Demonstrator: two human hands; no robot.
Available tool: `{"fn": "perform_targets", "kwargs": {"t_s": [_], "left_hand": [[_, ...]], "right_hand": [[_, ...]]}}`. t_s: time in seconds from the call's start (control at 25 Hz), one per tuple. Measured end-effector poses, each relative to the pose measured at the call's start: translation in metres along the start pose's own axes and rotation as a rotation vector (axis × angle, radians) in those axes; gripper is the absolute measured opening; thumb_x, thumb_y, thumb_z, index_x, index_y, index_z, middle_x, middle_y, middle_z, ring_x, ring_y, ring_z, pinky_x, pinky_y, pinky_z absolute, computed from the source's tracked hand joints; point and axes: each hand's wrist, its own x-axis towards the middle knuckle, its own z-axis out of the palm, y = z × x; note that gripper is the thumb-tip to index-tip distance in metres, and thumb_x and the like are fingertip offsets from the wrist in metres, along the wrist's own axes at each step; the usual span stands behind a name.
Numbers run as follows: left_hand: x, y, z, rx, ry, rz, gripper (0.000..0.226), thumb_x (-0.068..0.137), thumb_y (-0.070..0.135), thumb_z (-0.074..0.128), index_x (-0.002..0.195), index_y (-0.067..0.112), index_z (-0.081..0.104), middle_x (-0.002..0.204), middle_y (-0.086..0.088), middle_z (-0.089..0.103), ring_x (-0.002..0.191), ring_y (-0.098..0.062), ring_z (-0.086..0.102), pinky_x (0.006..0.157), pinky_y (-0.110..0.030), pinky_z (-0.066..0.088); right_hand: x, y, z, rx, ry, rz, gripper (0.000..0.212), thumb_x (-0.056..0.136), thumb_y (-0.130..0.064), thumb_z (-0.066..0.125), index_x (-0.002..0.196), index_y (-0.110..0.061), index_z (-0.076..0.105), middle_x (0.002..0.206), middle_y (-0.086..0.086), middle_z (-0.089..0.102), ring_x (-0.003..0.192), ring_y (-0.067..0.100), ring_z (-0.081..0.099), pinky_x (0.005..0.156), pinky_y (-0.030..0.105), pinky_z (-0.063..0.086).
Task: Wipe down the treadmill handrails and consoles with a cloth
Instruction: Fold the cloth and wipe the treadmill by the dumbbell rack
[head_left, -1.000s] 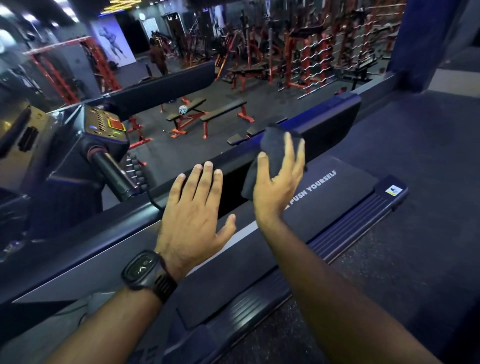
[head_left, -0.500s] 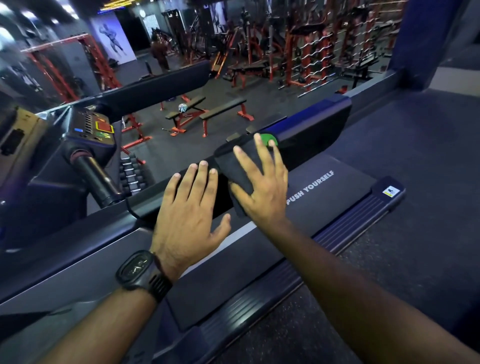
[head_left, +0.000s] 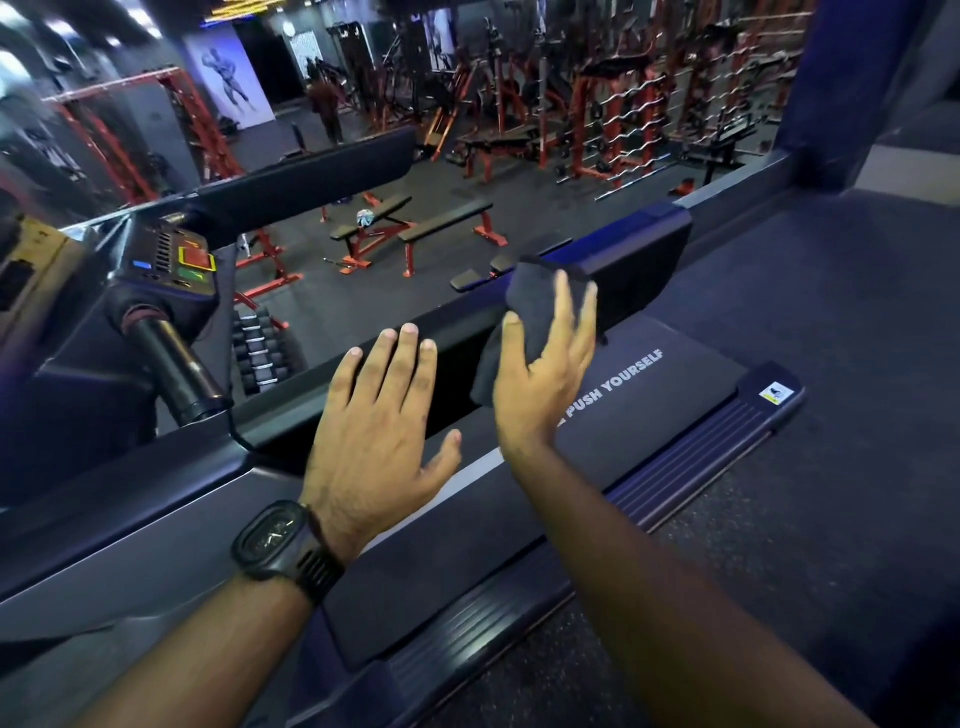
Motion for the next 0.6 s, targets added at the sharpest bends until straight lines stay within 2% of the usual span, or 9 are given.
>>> {"fn": "perform_targets", "kwargs": {"t_s": [0.04, 0.16, 0.2, 0.32, 0.36, 0.4, 0.48, 0.52, 0.6], "left_hand": [[0.000, 0.001, 0.000, -0.001, 0.000, -0.002, 0.081, 0.086, 0.051, 0.038, 0.148, -0.001, 0.036, 0.156, -0.021, 0.032, 0.144, -0.035, 0.032, 0.117, -0.052, 0.025], [0.002, 0.001, 0.001, 0.010, -0.004, -0.004, 0.082, 0.085, 0.052, 0.040, 0.147, -0.001, 0.037, 0.156, -0.021, 0.032, 0.144, -0.035, 0.031, 0.118, -0.052, 0.023], [0.002, 0.001, 0.001, 0.013, -0.005, -0.004, 0.082, 0.085, 0.052, 0.040, 0.148, 0.000, 0.036, 0.156, -0.021, 0.032, 0.144, -0.035, 0.030, 0.118, -0.052, 0.023], [0.004, 0.007, 0.000, 0.011, -0.017, -0.011, 0.083, 0.085, 0.053, 0.039, 0.149, 0.000, 0.034, 0.157, -0.020, 0.030, 0.145, -0.035, 0.029, 0.119, -0.052, 0.022], [0.005, 0.008, 0.000, 0.010, -0.016, -0.016, 0.083, 0.085, 0.052, 0.039, 0.149, 0.000, 0.034, 0.157, -0.020, 0.030, 0.145, -0.035, 0.029, 0.119, -0.052, 0.022], [0.006, 0.009, 0.000, 0.009, -0.014, -0.017, 0.083, 0.085, 0.052, 0.039, 0.149, 0.001, 0.034, 0.157, -0.020, 0.030, 0.145, -0.035, 0.029, 0.119, -0.052, 0.022], [0.009, 0.011, 0.001, 0.014, -0.016, -0.014, 0.083, 0.085, 0.052, 0.039, 0.149, 0.000, 0.034, 0.157, -0.020, 0.030, 0.145, -0.034, 0.029, 0.119, -0.052, 0.021], [0.011, 0.012, 0.001, 0.018, -0.018, -0.012, 0.083, 0.085, 0.052, 0.039, 0.149, 0.000, 0.034, 0.157, -0.020, 0.030, 0.145, -0.035, 0.029, 0.119, -0.052, 0.021], [0.015, 0.016, 0.000, 0.023, -0.023, -0.011, 0.083, 0.086, 0.053, 0.039, 0.150, 0.001, 0.034, 0.158, -0.020, 0.030, 0.145, -0.035, 0.028, 0.119, -0.052, 0.021]], "right_hand": [[-0.011, -0.010, 0.003, 0.005, -0.002, 0.054, 0.060, 0.093, -0.046, 0.052, 0.150, -0.029, 0.043, 0.165, 0.004, 0.023, 0.152, 0.027, 0.020, 0.118, 0.057, 0.027], [-0.016, 0.005, -0.005, -0.256, -0.201, -0.591, 0.059, 0.090, -0.046, 0.056, 0.147, -0.032, 0.044, 0.162, 0.007, 0.030, 0.149, 0.034, 0.023, 0.114, 0.050, 0.027], [0.002, 0.010, -0.010, -0.292, -0.192, -0.658, 0.059, 0.089, -0.047, 0.058, 0.145, -0.033, 0.046, 0.160, 0.006, 0.033, 0.148, 0.033, 0.026, 0.111, 0.049, 0.030], [0.030, 0.002, -0.005, -0.016, 0.021, -0.046, 0.058, 0.090, -0.045, 0.058, 0.145, -0.031, 0.050, 0.161, 0.002, 0.032, 0.148, 0.029, 0.028, 0.115, 0.055, 0.033], [0.022, -0.005, -0.003, -0.001, 0.041, 0.044, 0.057, 0.091, -0.044, 0.057, 0.146, -0.030, 0.050, 0.162, 0.002, 0.030, 0.148, 0.030, 0.027, 0.116, 0.057, 0.030], [0.011, -0.005, -0.002, -0.077, 0.001, -0.073, 0.057, 0.091, -0.043, 0.057, 0.146, -0.031, 0.049, 0.163, 0.004, 0.029, 0.149, 0.031, 0.025, 0.118, 0.056, 0.027], [0.006, 0.013, -0.012, -0.274, -0.179, -0.571, 0.059, 0.090, -0.045, 0.059, 0.146, -0.032, 0.048, 0.162, 0.005, 0.031, 0.149, 0.034, 0.024, 0.114, 0.049, 0.027], [0.021, 0.018, -0.019, -0.310, -0.198, -0.661, 0.059, 0.089, -0.047, 0.059, 0.145, -0.032, 0.048, 0.161, 0.005, 0.032, 0.148, 0.033, 0.026, 0.110, 0.048, 0.031], [0.047, 0.025, -0.015, -0.209, -0.075, -0.351, 0.059, 0.090, -0.050, 0.055, 0.146, -0.032, 0.048, 0.162, 0.002, 0.031, 0.148, 0.029, 0.027, 0.113, 0.052, 0.034]]}}
